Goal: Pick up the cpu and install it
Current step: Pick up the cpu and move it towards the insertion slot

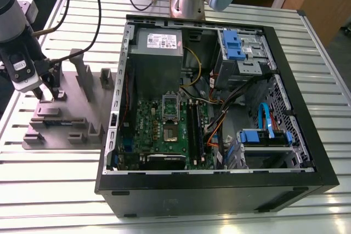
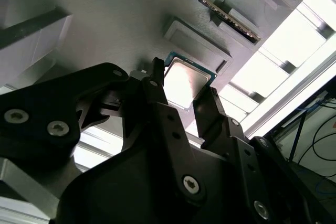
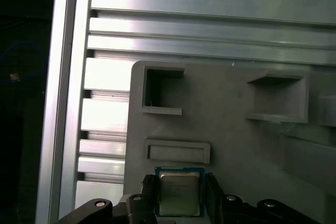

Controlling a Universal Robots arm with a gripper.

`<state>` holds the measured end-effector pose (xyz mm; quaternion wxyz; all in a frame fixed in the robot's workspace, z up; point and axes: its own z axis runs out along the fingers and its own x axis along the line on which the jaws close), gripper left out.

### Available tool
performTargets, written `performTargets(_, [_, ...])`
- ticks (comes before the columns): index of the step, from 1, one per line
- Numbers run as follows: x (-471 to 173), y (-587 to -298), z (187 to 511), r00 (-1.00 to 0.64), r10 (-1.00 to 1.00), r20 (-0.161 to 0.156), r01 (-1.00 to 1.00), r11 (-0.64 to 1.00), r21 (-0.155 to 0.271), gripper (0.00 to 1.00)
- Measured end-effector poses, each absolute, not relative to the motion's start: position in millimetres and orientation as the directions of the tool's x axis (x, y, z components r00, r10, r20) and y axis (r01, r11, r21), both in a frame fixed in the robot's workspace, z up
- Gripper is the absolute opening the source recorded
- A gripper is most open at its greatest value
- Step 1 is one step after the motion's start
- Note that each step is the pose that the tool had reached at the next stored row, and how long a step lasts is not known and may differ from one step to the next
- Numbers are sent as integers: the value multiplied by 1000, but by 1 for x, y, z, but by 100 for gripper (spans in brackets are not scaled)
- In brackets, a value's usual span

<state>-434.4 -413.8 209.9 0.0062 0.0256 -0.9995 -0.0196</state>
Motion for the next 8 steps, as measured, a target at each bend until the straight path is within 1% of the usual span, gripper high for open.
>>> performTargets(8, [-434, -414, 210, -999, -51, 12, -51, 998, 39, 47])
